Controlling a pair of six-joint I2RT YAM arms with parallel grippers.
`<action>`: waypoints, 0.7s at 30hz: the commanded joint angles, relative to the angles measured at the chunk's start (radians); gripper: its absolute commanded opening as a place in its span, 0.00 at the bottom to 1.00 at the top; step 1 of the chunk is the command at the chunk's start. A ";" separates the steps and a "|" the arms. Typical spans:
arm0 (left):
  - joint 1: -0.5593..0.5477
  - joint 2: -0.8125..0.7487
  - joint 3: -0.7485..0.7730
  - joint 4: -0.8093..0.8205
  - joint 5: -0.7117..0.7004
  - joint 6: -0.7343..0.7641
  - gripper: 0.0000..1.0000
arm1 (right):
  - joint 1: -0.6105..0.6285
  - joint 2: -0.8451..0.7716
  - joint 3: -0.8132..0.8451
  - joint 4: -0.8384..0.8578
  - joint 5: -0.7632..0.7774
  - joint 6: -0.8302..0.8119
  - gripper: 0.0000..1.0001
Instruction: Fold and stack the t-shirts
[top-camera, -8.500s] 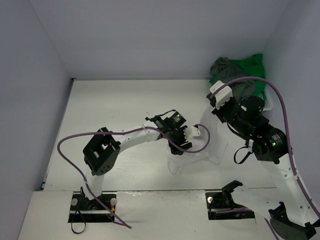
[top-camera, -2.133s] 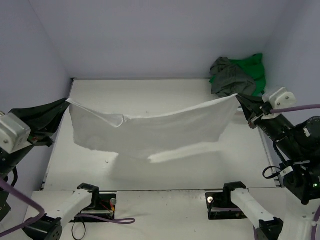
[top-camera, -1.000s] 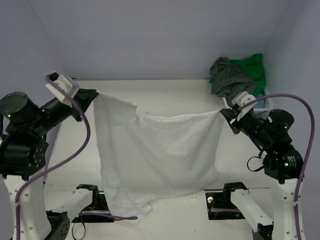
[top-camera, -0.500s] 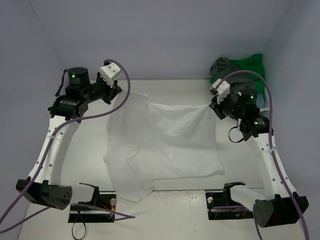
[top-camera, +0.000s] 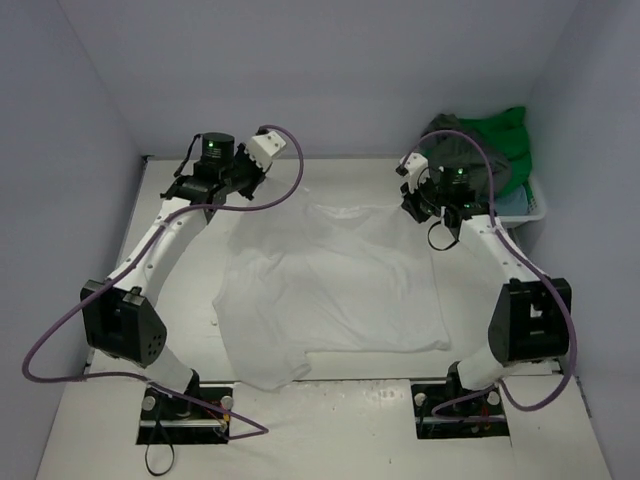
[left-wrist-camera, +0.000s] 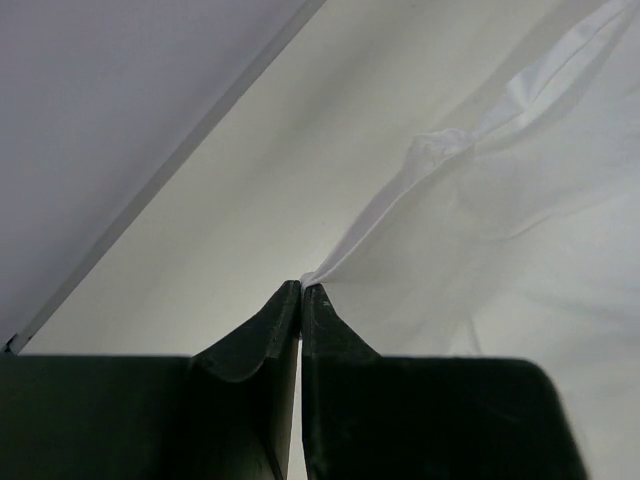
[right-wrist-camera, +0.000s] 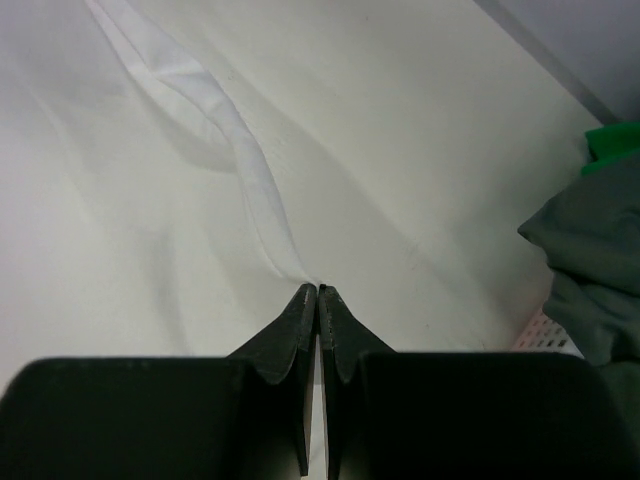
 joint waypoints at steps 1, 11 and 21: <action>-0.009 0.006 0.042 0.124 -0.082 0.036 0.00 | -0.008 0.083 0.088 0.126 0.047 -0.015 0.00; -0.007 0.204 0.085 0.176 -0.222 0.086 0.00 | -0.005 0.362 0.250 0.180 0.155 0.001 0.00; -0.006 0.441 0.287 0.186 -0.260 0.092 0.00 | 0.015 0.557 0.415 0.172 0.307 -0.013 0.00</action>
